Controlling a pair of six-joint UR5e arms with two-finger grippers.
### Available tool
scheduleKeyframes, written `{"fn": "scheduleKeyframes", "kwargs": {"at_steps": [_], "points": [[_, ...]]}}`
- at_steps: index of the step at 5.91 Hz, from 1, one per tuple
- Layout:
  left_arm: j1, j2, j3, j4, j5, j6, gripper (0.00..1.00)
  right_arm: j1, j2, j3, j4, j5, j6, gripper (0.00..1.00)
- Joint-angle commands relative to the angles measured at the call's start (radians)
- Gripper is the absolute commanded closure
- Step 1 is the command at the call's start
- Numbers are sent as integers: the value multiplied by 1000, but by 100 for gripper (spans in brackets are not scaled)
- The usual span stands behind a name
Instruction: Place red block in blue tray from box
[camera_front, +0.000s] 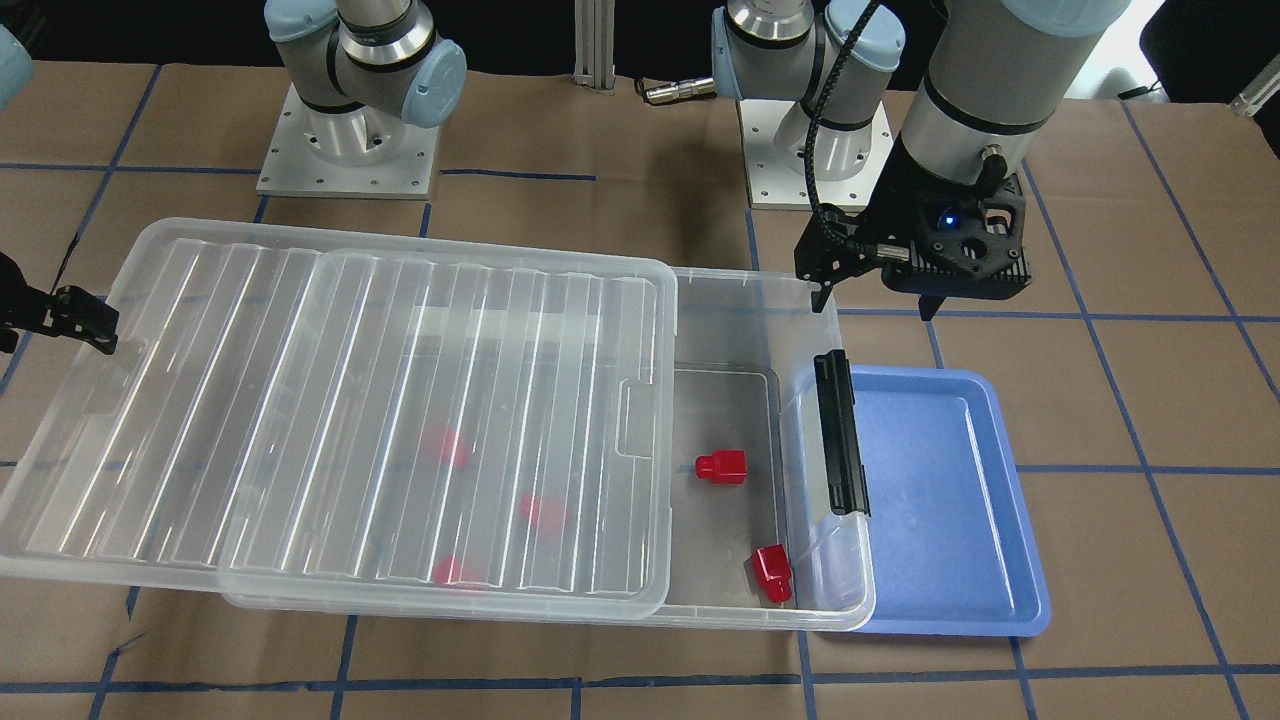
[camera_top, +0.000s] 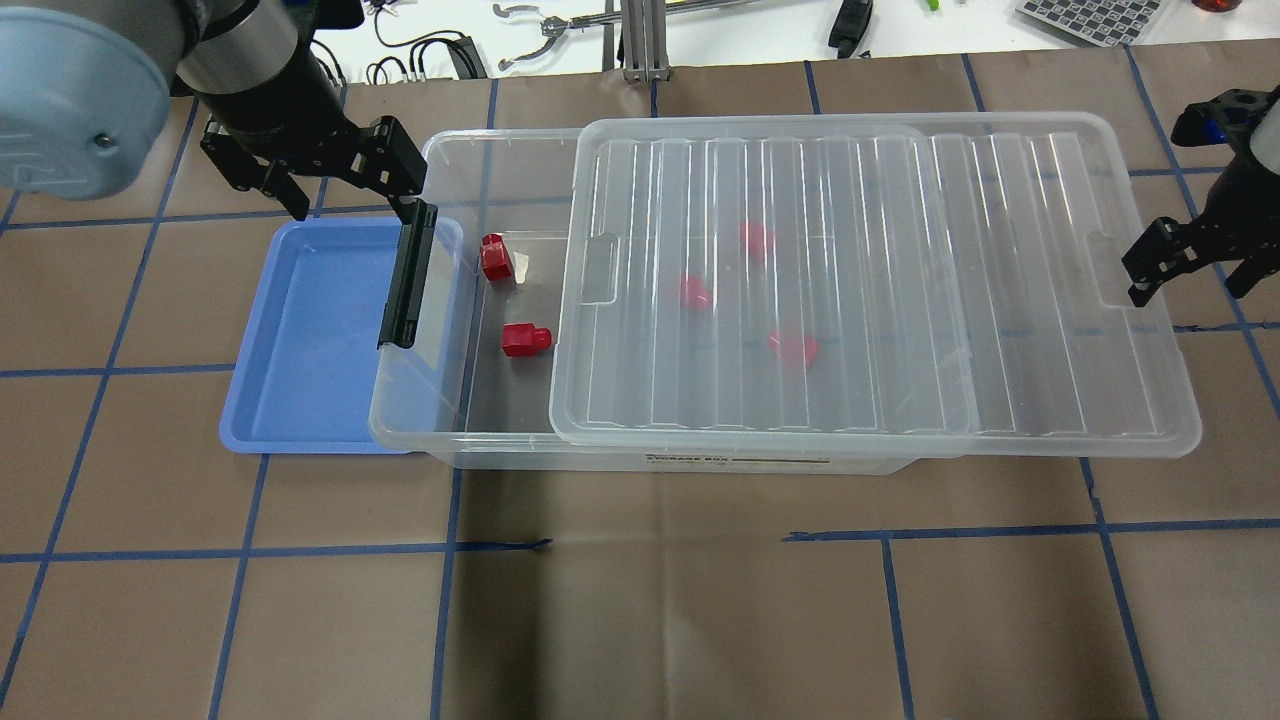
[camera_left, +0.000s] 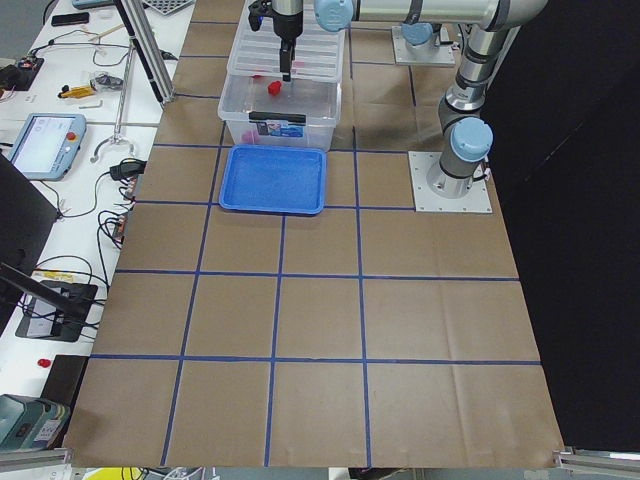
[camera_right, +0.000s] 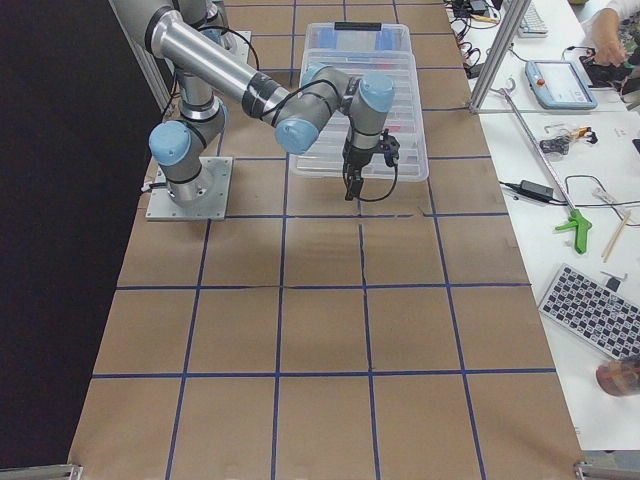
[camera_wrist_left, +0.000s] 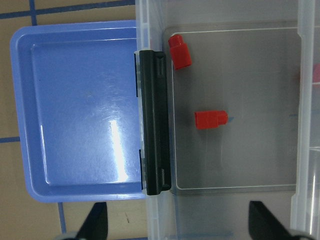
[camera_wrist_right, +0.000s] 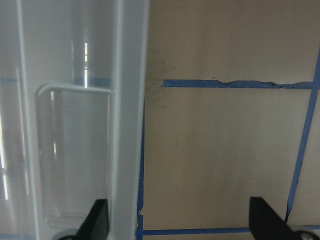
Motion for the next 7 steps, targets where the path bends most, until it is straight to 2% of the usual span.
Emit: {"fn": "scheduleKeyframes", "kwargs": {"at_steps": [1,2,3,5,6,7], "points": [[2,-8,-1,16,-2,0,1,-21,-15,-4,4,-1,0,0],[0,-8,-3,16,-1,0,1,-10,-43,-24,16,6,17,0],[2,-9,-10,51,4,55,1,40,-78,-85,76,20,70,0],[0,-2,-1,36,5,62,0,224,-83,-265,302,32,336,0],[0,-12,-4,24,1,60,0,319,-75,-354,400,69,485,0],[-6,-17,-10,22,-1,125,0,400,-75,-392,447,109,607,0]]}}
